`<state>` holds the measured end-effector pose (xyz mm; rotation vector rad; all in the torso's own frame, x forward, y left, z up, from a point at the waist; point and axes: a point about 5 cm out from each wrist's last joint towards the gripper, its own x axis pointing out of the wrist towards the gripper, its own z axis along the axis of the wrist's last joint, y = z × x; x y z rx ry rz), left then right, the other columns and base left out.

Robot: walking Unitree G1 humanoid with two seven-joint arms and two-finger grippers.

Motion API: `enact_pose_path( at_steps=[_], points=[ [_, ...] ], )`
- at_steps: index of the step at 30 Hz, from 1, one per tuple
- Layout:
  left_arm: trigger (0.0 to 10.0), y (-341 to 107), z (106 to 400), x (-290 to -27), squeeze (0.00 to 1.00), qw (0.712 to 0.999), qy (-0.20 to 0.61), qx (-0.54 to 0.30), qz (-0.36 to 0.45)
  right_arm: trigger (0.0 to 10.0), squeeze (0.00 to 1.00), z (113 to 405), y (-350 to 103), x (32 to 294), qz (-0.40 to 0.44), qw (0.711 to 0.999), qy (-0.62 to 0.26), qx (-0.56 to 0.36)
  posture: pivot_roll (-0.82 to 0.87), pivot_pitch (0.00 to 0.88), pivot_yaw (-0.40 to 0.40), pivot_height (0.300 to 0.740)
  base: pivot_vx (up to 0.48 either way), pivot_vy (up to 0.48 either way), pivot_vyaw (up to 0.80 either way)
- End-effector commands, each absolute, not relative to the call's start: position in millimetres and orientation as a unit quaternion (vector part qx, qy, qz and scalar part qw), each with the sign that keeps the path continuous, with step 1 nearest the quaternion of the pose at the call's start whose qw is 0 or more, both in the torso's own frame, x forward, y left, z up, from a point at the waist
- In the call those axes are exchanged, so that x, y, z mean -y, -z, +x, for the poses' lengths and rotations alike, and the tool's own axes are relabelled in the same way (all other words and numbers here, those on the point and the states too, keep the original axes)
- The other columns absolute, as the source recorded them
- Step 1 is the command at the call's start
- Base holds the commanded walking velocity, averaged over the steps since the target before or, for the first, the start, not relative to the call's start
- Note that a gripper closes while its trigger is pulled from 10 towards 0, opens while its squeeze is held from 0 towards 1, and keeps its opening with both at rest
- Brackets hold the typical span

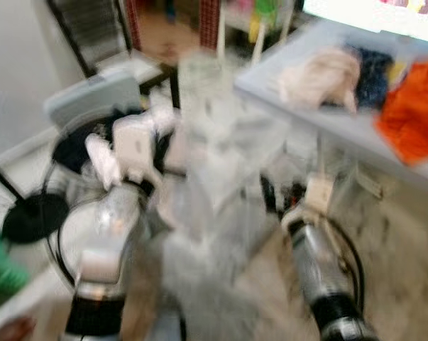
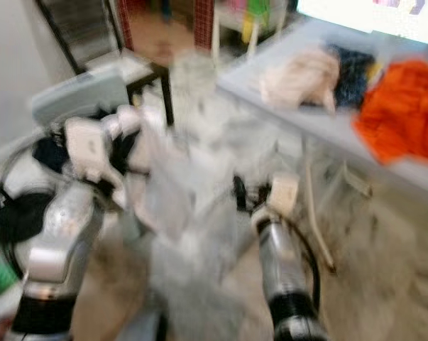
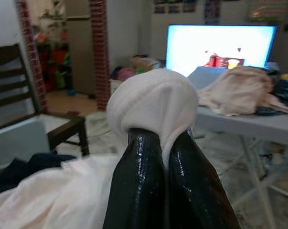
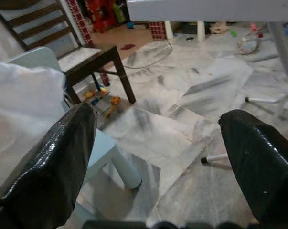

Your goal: Hang hanger

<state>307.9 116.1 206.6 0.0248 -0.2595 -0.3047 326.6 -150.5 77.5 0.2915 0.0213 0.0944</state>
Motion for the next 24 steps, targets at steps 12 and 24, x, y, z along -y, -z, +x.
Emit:
enact_pose_path(
  at_steps=[12, 24],
  points=[
    [10.0, -256.5, 340.4, -27.8, 0.00, 0.935, 0.288, 0.206, 0.011, 10.0, 0.00, 330.2, -85.8, 161.5, 0.144, 0.989, -0.015, 0.011, 0.15, 0.131, -0.041, 0.740, 0.000, 0.000, 0.00],
    [10.0, -280.4, 350.7, -6.8, 0.00, 0.918, 0.312, 0.244, -0.014, 10.0, 0.00, 327.6, -85.2, 169.4, 0.137, 0.990, 0.007, 0.015, 0.11, 0.128, -0.030, 0.740, 0.000, 0.000, 0.00]
  ],
)
